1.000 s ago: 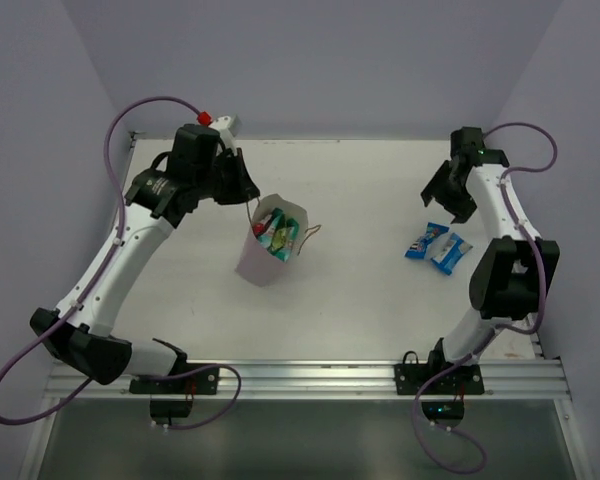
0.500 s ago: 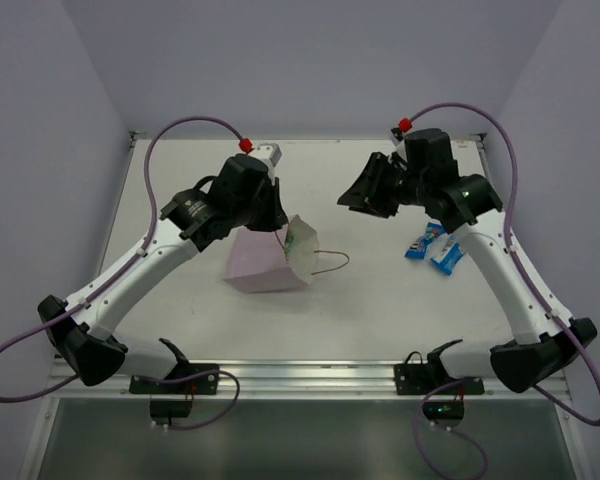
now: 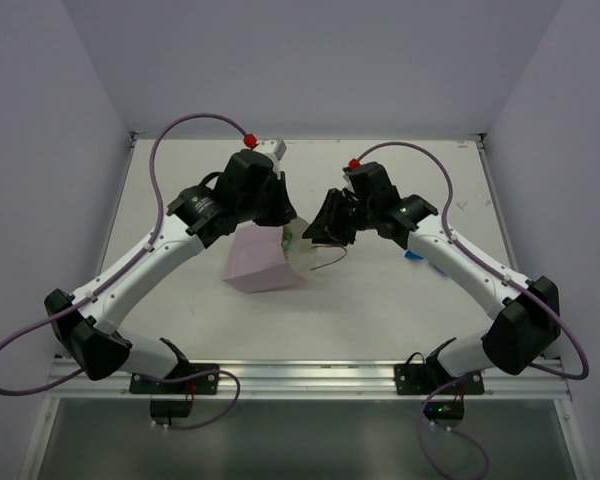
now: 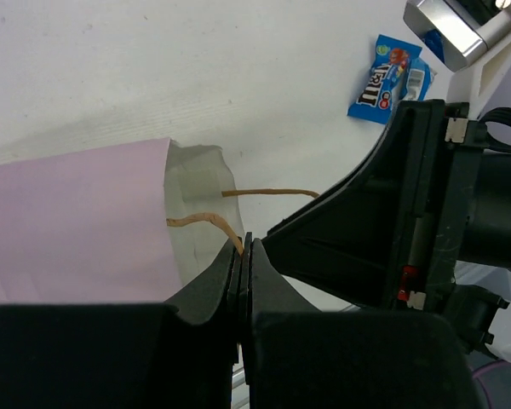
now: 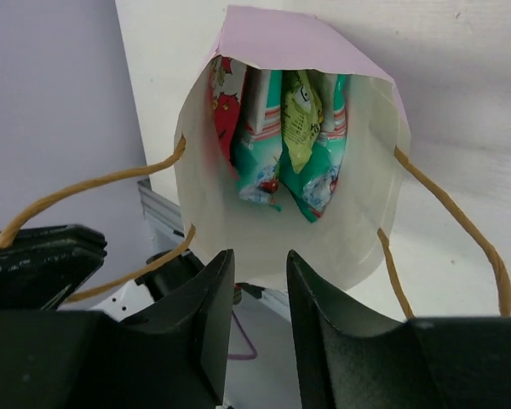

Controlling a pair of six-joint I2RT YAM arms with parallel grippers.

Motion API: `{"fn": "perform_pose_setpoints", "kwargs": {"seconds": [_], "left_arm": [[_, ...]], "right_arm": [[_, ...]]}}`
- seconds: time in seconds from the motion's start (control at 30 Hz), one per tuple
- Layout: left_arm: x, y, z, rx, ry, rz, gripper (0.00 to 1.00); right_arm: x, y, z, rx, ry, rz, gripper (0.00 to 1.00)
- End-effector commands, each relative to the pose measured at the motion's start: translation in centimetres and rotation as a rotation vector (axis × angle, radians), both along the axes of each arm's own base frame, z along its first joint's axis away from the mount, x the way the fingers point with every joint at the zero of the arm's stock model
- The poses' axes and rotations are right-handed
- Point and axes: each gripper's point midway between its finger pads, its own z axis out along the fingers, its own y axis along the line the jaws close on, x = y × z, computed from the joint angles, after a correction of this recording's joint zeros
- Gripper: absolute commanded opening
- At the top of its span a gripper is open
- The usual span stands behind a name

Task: Take the snacks out of the paper bag

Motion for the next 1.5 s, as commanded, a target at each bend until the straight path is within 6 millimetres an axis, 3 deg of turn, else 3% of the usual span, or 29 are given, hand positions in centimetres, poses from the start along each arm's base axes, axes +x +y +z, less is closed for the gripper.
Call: {"fn": "perform_pose_setpoints", "kwargs": {"seconds": [0.0, 0.3, 0.53, 0.77, 0.93, 1.07, 1.17, 1.27, 1.43, 1.47], "left_arm": [[0.9, -1.8, 3.3, -0.095, -0.055, -0.017, 0.00], [1.0, -3.9, 3.8, -0.124, -0.010, -0.080, 0.00], [0.5, -2.6, 3.9, -0.080, 0.000, -0.075, 0.00], [0.6, -1.6, 4.2, -0.074, 0.006, -0.068, 0.00], [0.2, -1.4, 3.7, -0.073, 0.023, -0.070, 0.00], [0.0, -1.2, 3.6, -0.069, 0.026, -0.067, 0.00], [-0.1, -1.0, 3.9, -0.071, 0.021, -0.063, 0.00], [-0.1, -0.9, 3.6, -0.064, 0.024, -0.064, 0.00], [-0.1, -0.7, 2.5, -0.049, 0.027, -0.059, 0.00], [-0.3, -0.5, 1.9, -0.042, 0.035, -0.058, 0.00]], "right_arm": [[2.5, 1.0, 1.7, 0.073, -0.115, -0.063, 0.35], [4.9, 2.5, -2.8, 0.050, -0.129, -0.101, 0.41], [6.7, 3.1, -6.1, -0.017, -0.125, -0.102, 0.45], [7.3, 3.5, -7.8, -0.033, -0.132, -0.084, 0.44], [7.8, 4.4, -7.8, -0.004, -0.144, -0.064, 0.43], [7.9, 5.3, -7.9, -0.003, -0.137, -0.040, 0.35], [8.1, 5.9, -8.0, -0.015, -0.146, -0.028, 0.08], [7.9, 6.1, -7.5, -0.018, -0.154, -0.030, 0.00], [7.2, 4.6, -5.0, -0.050, -0.189, -0.062, 0.00], [7.3, 4.2, -3.2, -0.046, -0.225, -0.077, 0.00]]}}
